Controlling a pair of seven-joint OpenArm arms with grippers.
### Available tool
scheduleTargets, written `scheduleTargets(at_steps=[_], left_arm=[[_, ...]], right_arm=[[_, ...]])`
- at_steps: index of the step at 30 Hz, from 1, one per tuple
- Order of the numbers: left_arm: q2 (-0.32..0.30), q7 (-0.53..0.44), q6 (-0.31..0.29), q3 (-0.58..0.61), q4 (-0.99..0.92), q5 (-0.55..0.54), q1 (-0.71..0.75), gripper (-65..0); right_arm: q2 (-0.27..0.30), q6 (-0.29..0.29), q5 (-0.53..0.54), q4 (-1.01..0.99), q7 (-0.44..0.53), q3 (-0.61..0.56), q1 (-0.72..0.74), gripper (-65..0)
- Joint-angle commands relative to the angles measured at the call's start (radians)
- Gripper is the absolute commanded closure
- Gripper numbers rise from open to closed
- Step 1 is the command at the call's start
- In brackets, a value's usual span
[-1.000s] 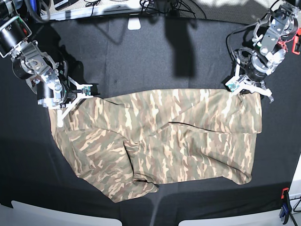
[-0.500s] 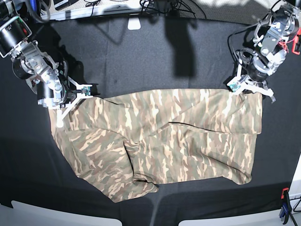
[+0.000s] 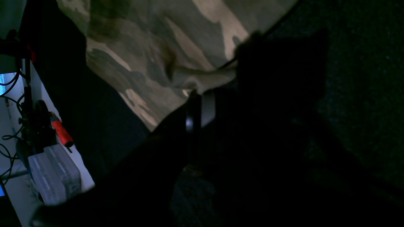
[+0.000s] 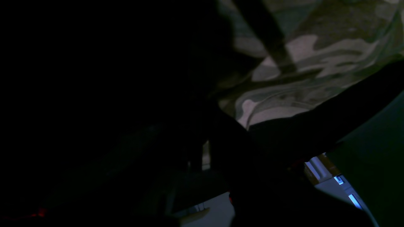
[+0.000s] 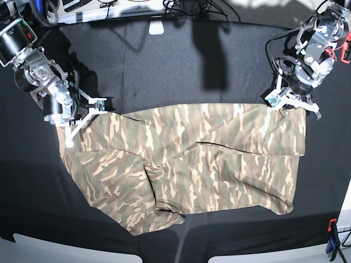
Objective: Layout the t-shirt on the table in an organized manner, then fold the t-shirt properly
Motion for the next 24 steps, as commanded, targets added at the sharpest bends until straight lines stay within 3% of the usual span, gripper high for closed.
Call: scheduleTargets(at_steps=[1, 24], left_arm=[[-0.017, -0.01, 0.012, -0.008, 0.014, 0.006, -0.013, 0.0], [-0.017, 0.009, 0.012, -0.008, 0.014, 0.01, -0.013, 0.0]], right_arm=[[0.016, 0.002, -0.011, 0.011, -0.018, 0.01, 0.019, 0.0], [0.016, 0.002, -0.011, 0.011, -0.024, 0.01, 0.019, 0.0]])
